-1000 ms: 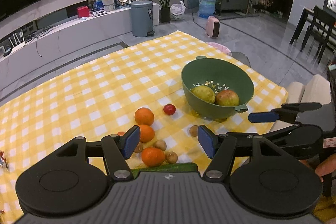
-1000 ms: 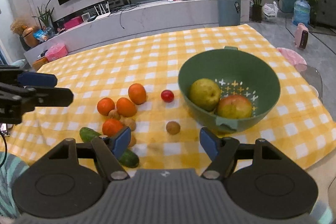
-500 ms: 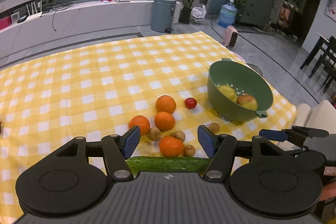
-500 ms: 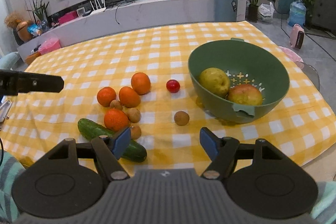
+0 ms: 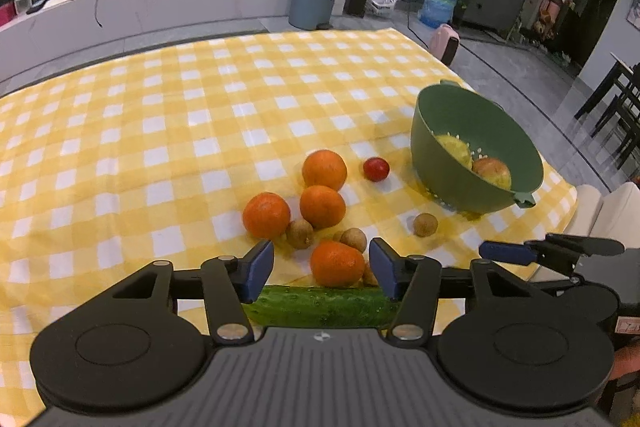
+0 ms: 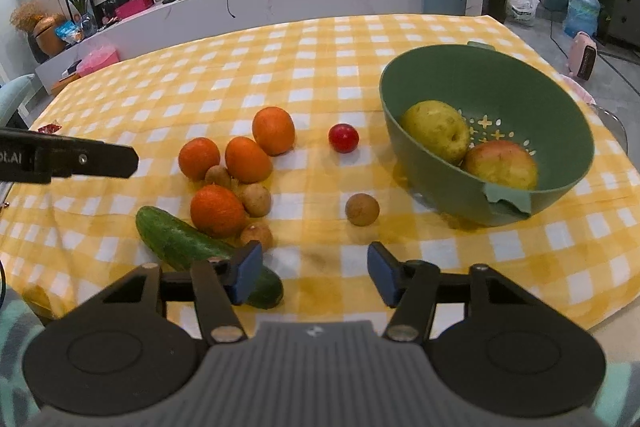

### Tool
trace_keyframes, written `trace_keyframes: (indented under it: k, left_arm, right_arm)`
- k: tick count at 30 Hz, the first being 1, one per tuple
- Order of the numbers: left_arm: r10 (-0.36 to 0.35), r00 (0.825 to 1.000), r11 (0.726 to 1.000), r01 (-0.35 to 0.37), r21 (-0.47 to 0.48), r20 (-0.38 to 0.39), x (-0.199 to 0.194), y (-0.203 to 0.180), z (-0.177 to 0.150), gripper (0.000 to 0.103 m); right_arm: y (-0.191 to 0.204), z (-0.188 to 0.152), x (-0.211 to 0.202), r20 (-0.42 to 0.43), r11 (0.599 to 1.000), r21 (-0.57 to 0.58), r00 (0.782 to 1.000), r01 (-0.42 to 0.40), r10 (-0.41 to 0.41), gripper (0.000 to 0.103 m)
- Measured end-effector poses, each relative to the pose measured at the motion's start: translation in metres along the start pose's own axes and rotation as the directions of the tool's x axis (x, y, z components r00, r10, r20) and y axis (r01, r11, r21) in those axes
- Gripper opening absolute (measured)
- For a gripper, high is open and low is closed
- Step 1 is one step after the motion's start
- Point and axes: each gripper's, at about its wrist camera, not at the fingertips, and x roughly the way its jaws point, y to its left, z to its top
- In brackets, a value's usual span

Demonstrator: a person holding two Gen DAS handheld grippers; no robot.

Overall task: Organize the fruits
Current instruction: 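Grasp an orange with the left gripper while the right gripper grasps a kiwi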

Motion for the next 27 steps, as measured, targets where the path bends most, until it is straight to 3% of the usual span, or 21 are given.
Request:
trace_keyframes:
  k: [6,13,27]
  left_arm:
    - [-0.021,0.999,0.999,0.023,0.04,-0.043,0.024,-0.013,-0.003,0.062]
    - [0.007,0.995,0.999,-0.002,0.048,-0.096,0.05,-0.018,-0.006,0.062]
    - [0.006,0.991,1.0,-0.003,0.024,-0.132,0.071,-0.016,-0.005,0.058]
  right_arm:
    - [-0.008,0.004,0.011,0.007,1.0,0.018,1.0,-0.013,0.013,0.044]
    - [-0.02,0.003,0.024,0.013,1.0,0.025,1.0,0.014,-0.014,0.035]
    - [-0.028,0.006,0.045,0.047,1.0,0.008,0.999,0.021,-0.021,0.029]
